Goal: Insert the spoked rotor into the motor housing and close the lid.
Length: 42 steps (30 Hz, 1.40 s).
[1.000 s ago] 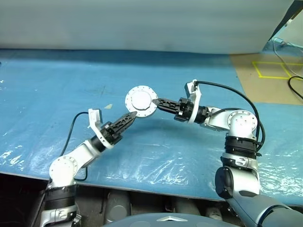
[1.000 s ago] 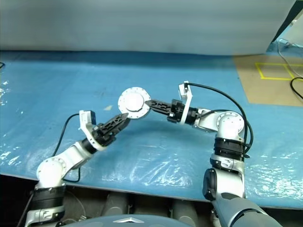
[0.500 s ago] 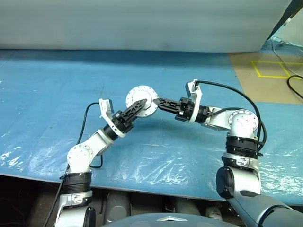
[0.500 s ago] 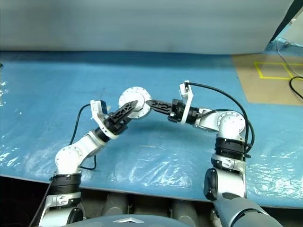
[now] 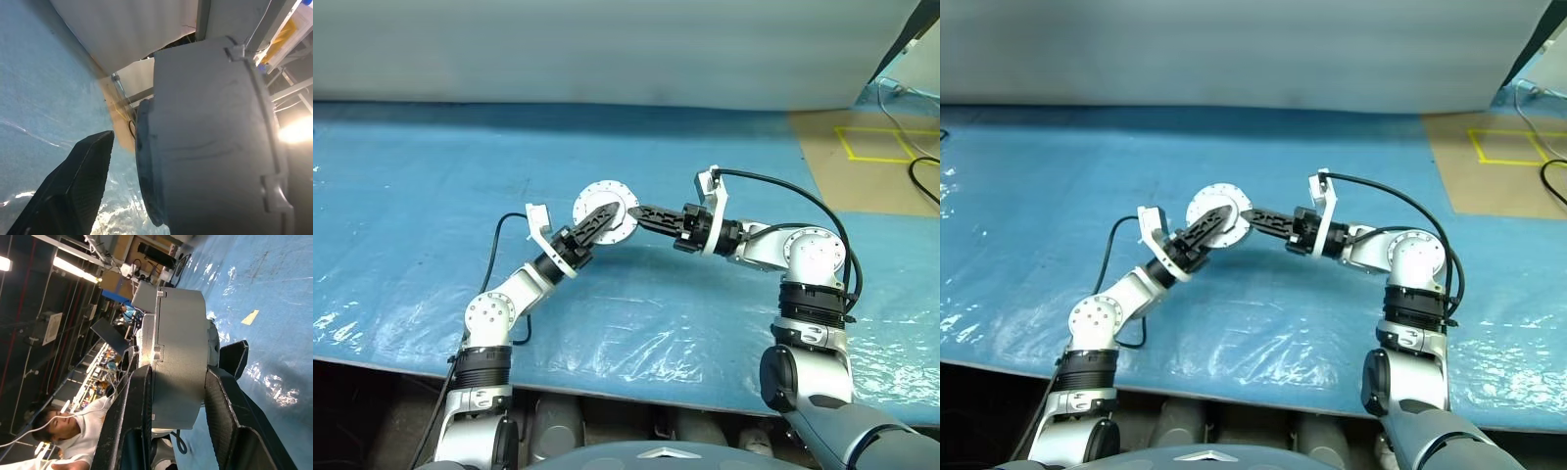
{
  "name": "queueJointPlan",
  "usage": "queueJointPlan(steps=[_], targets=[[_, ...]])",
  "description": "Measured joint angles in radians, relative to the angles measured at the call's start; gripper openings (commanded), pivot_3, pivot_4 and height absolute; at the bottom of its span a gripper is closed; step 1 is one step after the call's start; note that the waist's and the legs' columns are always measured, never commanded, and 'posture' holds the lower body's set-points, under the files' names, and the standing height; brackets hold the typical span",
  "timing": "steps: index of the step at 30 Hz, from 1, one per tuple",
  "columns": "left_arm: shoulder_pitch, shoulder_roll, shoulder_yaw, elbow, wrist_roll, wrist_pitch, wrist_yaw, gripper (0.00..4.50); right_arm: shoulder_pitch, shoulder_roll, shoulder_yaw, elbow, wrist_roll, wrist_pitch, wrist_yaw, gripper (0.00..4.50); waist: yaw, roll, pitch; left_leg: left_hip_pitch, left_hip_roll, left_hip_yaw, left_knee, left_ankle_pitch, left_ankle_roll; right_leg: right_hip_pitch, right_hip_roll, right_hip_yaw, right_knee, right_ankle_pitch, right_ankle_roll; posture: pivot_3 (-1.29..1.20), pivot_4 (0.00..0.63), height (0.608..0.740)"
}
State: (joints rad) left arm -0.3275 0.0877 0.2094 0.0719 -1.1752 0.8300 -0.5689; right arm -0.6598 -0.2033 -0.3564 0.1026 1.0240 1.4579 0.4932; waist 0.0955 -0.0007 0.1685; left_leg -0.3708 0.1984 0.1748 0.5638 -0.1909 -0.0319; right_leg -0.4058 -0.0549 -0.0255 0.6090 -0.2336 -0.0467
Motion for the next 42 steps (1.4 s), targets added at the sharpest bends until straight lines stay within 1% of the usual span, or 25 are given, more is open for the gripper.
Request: queueJointPlan(steps=[2,4,5,15,22,24,25,27,31,34,42], targets=[[0.000,-0.005,0.003,0.002,-0.002,0.000,-0.005,3.58,0.006,0.001,0.001,0.000,-0.002,-0.007,-0.005,1.13,0.000,0.000,0.000,0.000,0.000,0.000,0.000,0.000,0.000,0.000,0.000,0.000,0.000,0.000,0.000,0.00,0.150,0.740],[-0.001,-0.011,0.005,0.008,-0.003,0.000,-0.003,2.89,0.010,0.001,0.005,0.001,-0.007,-0.013,-0.012,1.13,0.001,0.000,0.000,0.000,0.000,0.000,0.000,0.000,0.000,0.000,0.000,0.000,0.000,0.000,0.000,0.00,0.150,0.740],[-0.001,-0.020,0.014,0.014,-0.013,0.000,-0.005,2.70,0.011,0.004,0.004,0.001,-0.005,-0.017,-0.009,1.13,0.001,0.000,0.000,0.000,0.000,0.000,0.000,0.000,0.000,0.000,0.000,0.000,0.000,0.000,0.000,0.00,0.150,0.740],[-0.019,-0.043,0.037,0.022,-0.032,0.007,0.008,2.64,0.011,0.008,0.005,0.001,0.001,-0.042,-0.007,1.13,0.001,0.000,0.000,0.000,0.000,0.000,0.000,0.000,0.000,0.000,0.000,0.000,0.000,0.000,0.000,0.00,0.150,0.740],[-0.018,-0.043,0.032,0.024,-0.021,0.010,0.018,2.63,0.045,-0.001,0.053,-0.017,-0.014,-0.108,0.024,1.13,0.001,0.000,0.000,0.000,0.000,0.000,0.000,0.000,0.000,0.000,0.000,0.000,0.000,0.000,0.000,0.00,0.150,0.740],[-0.018,-0.042,0.032,0.030,-0.018,0.011,0.017,2.63,0.055,-0.004,0.071,-0.026,-0.027,-0.137,0.036,1.89,0.001,0.000,0.000,0.000,0.000,0.000,0.000,0.000,0.000,0.000,0.000,0.000,0.000,0.000,0.000,0.00,0.150,0.740],[-0.021,-0.041,0.034,0.030,-0.008,0.007,0.022,2.63,0.058,-0.008,0.081,-0.030,-0.042,-0.148,0.034,2.14,0.001,0.000,0.000,0.000,0.000,0.000,0.000,0.000,0.000,0.000,0.000,0.000,0.000,0.000,0.000,0.00,0.150,0.740],[-0.024,-0.033,0.038,0.032,0.002,0.007,0.036,2.63,0.058,-0.014,0.087,-0.027,-0.044,-0.143,0.029,2.80,0.000,0.000,0.000,0.000,0.000,0.000,0.001,0.000,0.000,0.000,0.000,0.000,0.000,0.000,0.000,0.00,0.150,0.740],[-0.040,-0.044,0.048,0.051,0.009,0.006,0.061,2.63,0.044,-0.001,0.055,0.014,-0.037,-0.117,0.005,2.80,0.001,0.000,0.000,-0.001,0.000,0.000,0.001,0.000,0.000,0.000,0.000,0.000,0.000,0.000,0.000,0.00,0.150,0.740],[-0.055,-0.048,0.069,0.053,0.009,0.002,0.080,2.48,0.043,-0.001,0.055,0.019,-0.035,-0.111,0.004,2.84,0.001,0.000,0.000,-0.001,0.000,0.000,0.001,0.000,0.000,0.000,0.000,0.000,0.000,0.000,0.000,0.00,0.150,0.740],[-0.060,-0.050,0.107,0.061,0.026,-0.030,0.120,2.47,0.041,0.001,0.054,0.019,-0.030,-0.104,0.003,2.84,0.001,0.000,0.000,-0.001,0.000,0.000,0.001,0.000,0.000,0.000,0.000,0.000,0.000,0.000,0.000,0.00,0.150,0.740]])
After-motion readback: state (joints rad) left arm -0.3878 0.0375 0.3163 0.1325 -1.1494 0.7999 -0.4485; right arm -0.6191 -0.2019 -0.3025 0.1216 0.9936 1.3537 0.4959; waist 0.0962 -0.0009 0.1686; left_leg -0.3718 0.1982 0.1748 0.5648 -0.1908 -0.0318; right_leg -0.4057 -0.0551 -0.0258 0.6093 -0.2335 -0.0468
